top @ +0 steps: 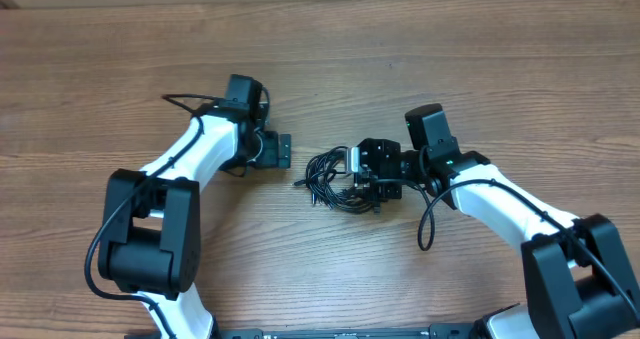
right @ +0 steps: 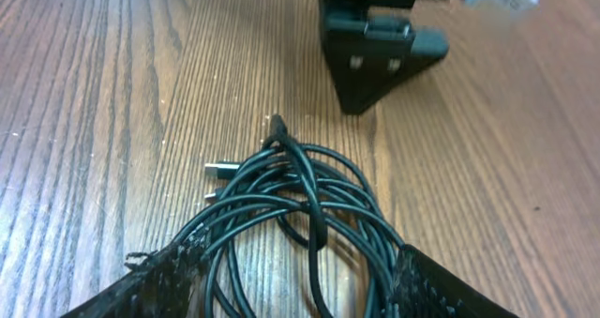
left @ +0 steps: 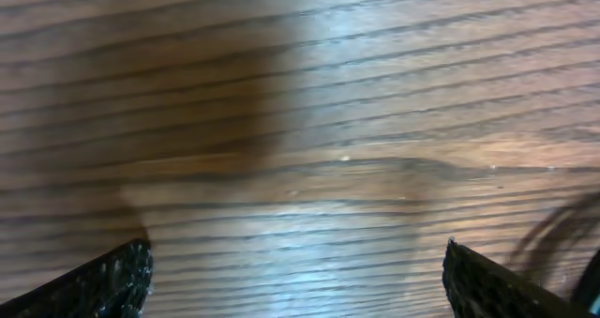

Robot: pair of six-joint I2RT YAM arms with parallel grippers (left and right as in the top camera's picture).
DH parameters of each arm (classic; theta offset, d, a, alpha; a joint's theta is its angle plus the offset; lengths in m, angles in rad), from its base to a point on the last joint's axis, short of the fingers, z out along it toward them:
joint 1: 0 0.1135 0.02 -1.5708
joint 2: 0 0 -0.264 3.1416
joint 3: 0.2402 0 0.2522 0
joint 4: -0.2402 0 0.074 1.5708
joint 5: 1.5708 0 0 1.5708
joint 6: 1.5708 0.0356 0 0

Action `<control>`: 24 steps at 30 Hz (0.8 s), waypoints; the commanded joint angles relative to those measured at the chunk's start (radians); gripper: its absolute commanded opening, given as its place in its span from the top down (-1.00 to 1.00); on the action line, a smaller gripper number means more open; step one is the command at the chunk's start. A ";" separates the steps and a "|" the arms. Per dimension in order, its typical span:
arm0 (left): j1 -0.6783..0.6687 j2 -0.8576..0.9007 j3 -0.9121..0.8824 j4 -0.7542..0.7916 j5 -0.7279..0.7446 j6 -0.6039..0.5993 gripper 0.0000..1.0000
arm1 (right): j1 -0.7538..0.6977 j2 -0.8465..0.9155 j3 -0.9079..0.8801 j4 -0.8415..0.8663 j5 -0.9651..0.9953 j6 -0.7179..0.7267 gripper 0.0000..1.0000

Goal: Untangle cables

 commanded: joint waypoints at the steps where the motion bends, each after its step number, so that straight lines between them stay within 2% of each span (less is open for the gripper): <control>1: -0.015 -0.016 0.010 -0.027 0.039 0.014 -0.99 | 0.006 0.006 0.026 0.015 -0.006 -0.005 -0.33; 7: -0.063 -0.016 0.010 -0.071 0.061 0.013 -0.99 | 0.006 0.006 0.026 0.061 -0.007 -0.005 -0.14; 16: -0.107 -0.016 0.010 -0.048 0.060 -0.016 -0.99 | 0.013 0.070 0.026 0.100 -0.020 -0.005 0.09; 24: -0.106 -0.016 0.010 -0.030 0.033 -0.016 -0.99 | 0.045 0.077 0.026 0.106 -0.051 -0.005 0.10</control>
